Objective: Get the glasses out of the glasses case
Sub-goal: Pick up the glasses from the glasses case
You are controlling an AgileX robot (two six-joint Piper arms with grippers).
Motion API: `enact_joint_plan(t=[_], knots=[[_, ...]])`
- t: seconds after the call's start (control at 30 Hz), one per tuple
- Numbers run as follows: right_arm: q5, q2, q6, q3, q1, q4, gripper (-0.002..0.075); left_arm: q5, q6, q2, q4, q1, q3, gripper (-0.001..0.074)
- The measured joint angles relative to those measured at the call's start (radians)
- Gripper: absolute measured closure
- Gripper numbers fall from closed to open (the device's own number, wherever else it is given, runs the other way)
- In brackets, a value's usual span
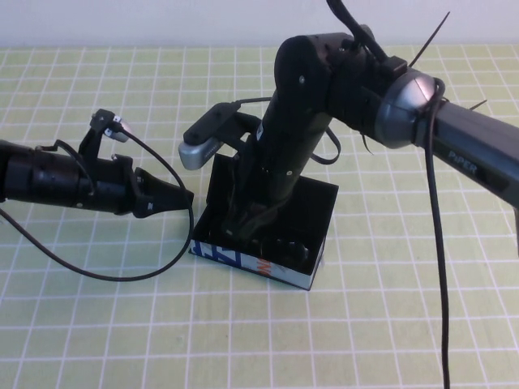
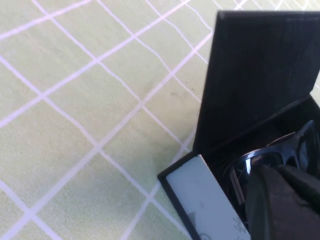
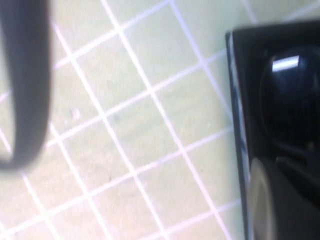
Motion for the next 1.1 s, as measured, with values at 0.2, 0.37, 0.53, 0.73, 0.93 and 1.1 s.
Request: enact_joint_plan(t=[0.2, 0.37, 0.53, 0.73, 0.93, 1.1], knots=[[0.002, -0.024, -0.052, 0.045, -0.004, -0.022, 0.0648, -0.002, -0.002, 0.0, 0.0, 0.005, 0.0, 0.0739], [0.002, -0.013, -0.098, 0.048, -0.004, -0.05, 0.0529, -0.002, -0.002, 0.0, 0.0, 0.005, 0.0, 0.0739], [-0.017, 0.025, -0.106, 0.048, -0.004, -0.064, 0.0503, -0.002, -0.002, 0.0, -0.001, 0.005, 0.0, 0.0739], [-0.08, 0.047, -0.106, 0.048, -0.004, -0.069, 0.0456, -0.002, -0.002, 0.0, -0.001, 0.005, 0.0, 0.0739], [-0.106, 0.047, -0.106, 0.048, -0.004, -0.104, 0.0439, -0.002, -0.002, 0.0, -0.001, 0.005, 0.0, 0.0739], [-0.121, 0.055, -0.116, 0.048, -0.004, -0.117, 0.0438, -0.002, -0.002, 0.0, -0.001, 0.005, 0.0, 0.0739]])
